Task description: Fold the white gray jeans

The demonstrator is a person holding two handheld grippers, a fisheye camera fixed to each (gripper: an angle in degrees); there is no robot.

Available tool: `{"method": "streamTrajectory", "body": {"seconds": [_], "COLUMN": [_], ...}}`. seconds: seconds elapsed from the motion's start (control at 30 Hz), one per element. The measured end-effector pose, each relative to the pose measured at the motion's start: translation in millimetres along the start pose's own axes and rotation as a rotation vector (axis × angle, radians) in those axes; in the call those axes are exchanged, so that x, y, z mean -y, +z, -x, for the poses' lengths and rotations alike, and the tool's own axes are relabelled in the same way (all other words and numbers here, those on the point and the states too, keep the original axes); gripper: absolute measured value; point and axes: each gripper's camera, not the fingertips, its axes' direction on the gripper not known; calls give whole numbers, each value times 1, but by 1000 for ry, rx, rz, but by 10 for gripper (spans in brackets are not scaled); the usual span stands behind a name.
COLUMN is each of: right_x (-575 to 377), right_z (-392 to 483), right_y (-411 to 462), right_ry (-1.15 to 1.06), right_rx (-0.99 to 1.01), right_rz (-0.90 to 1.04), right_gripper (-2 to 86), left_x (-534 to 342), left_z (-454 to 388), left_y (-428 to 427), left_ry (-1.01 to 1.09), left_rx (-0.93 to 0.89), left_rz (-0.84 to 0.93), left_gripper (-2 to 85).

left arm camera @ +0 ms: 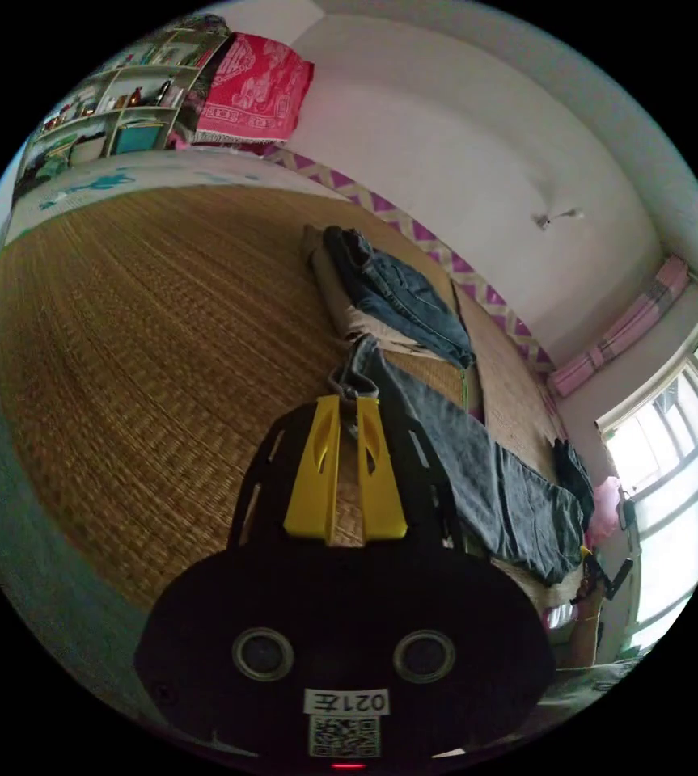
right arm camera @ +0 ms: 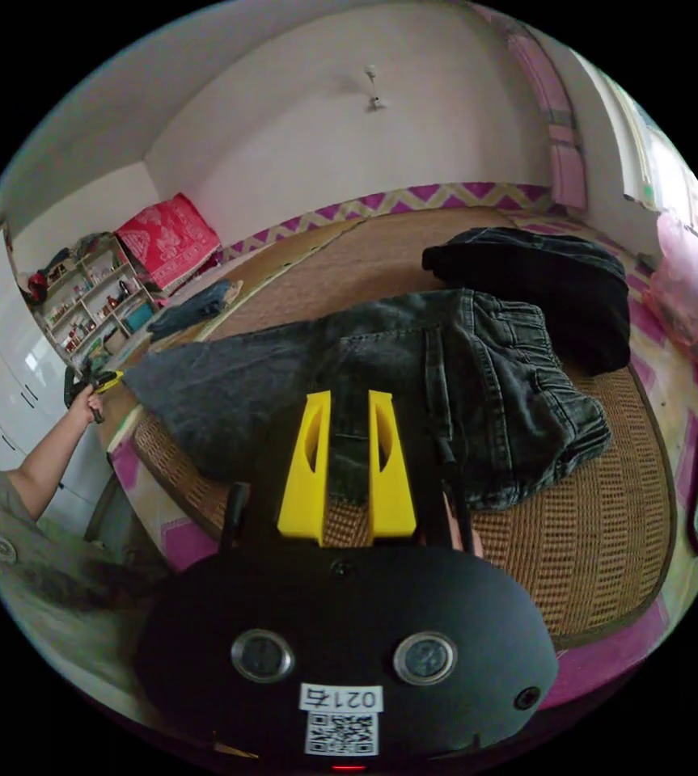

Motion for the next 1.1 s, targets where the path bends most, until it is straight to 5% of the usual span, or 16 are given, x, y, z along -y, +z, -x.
{"method": "streamTrajectory", "body": {"seconds": [0.1,0.3,0.63,0.93,1.1], "right_x": [12,71,142,116,99], "right_z": [8,1,-41,-48,-50], "right_y": [7,27,127,65,34], "right_ry": [-58,-374,-662,-678,-653], "right_rx": [-4,-180,-193,-80,-35], "right_rz": [2,54,533,327,260], "right_gripper": [78,97,100,5,-2], "left_x": [7,13,29,37,34], "left_z": [9,-5,-144,-148,-133], "left_y": [-5,-89,18,68,65], "left_ry": [-16,112,786,958,1001], "left_rx": [-24,-112,-148,-24,-6], "left_rz": [14,-256,237,405,391], "left_gripper": [10,6,94,123,55]}}
